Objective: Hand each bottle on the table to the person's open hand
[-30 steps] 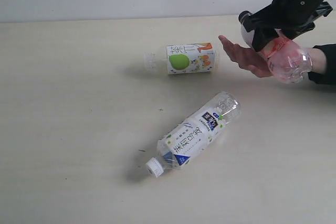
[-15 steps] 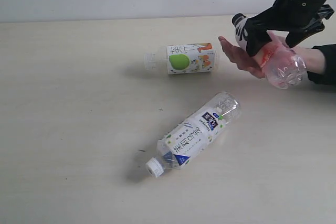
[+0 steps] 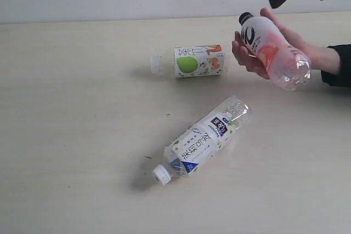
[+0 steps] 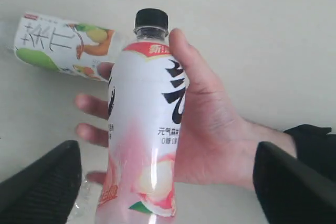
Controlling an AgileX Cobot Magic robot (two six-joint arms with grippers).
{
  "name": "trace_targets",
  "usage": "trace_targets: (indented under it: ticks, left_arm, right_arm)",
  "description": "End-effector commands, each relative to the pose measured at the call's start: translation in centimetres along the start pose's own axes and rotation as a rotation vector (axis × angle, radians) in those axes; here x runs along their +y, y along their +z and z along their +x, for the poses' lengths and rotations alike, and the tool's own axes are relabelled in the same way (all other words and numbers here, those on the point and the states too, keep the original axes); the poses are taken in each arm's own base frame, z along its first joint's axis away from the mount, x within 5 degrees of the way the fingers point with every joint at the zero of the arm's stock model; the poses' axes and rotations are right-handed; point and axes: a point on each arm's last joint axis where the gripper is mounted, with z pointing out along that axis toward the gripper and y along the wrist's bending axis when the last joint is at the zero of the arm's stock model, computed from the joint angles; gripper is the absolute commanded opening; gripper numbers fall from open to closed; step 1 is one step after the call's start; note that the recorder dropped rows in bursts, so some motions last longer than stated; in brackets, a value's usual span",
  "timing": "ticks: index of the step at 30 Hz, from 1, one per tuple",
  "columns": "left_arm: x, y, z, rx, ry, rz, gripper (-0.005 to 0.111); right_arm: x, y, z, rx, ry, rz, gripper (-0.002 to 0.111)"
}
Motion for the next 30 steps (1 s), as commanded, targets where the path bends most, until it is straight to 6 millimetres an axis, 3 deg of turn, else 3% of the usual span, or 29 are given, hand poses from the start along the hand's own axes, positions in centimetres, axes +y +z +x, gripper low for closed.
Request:
trace_targets:
  ticks: [1,4,5,7,11,14,18,25,30]
  left_arm:
    - [0.0,0.0,0.0,-0.010,0.002,-0.003,0.000]
    - [0.0,0.0,0.0,-0.010,0.002,-0.003,0.000]
    - [0.0,0.0,0.0,-0.010,0.002,-0.003,0.000]
    - [0.0,0.0,0.0,-0.010,0.002,-0.003,0.000]
    - [0.0,0.0,0.0,-0.010,0.002,-0.003,0.000]
    - [0.0,0.0,0.0,-0.010,0.002,-0.003,0.000]
    - [0.0,0.0,0.0,-0.010,0.002,-0.003,0.000]
    - [0.0,0.0,0.0,-0.010,0.002,-0.003,0.000]
    - [0.0,0.0,0.0,-0.010,0.002,-0.003,0.000]
  right_arm:
    - [0.4,-5.5,0.6,-0.132,-0.031,0.006,0.054]
    - [1.0,-8.8,2.4,-0.223,-0.038,0.004,0.004]
    - [1.2,-9.9,3.1,-0.260,-0.044,0.003,0.001]
    - [1.6,-11.4,5.2,-0.307,-0.075,0.000,0.000]
    - [2.6,-12.2,9.5,-0.410,-0.103,-0.048,0.000]
    - [3.1,-12.1,12.7,-0.515,-0.126,-0.068,0.000]
    - [3.1,-10.2,17.1,-0.549,-0.136,-0.034,0.000]
    - [3.2,-7.8,19.6,-0.619,0.108,-0.109,0.000]
    - [2.6,-5.4,21.3,-0.523,-0.048,0.001,0.000]
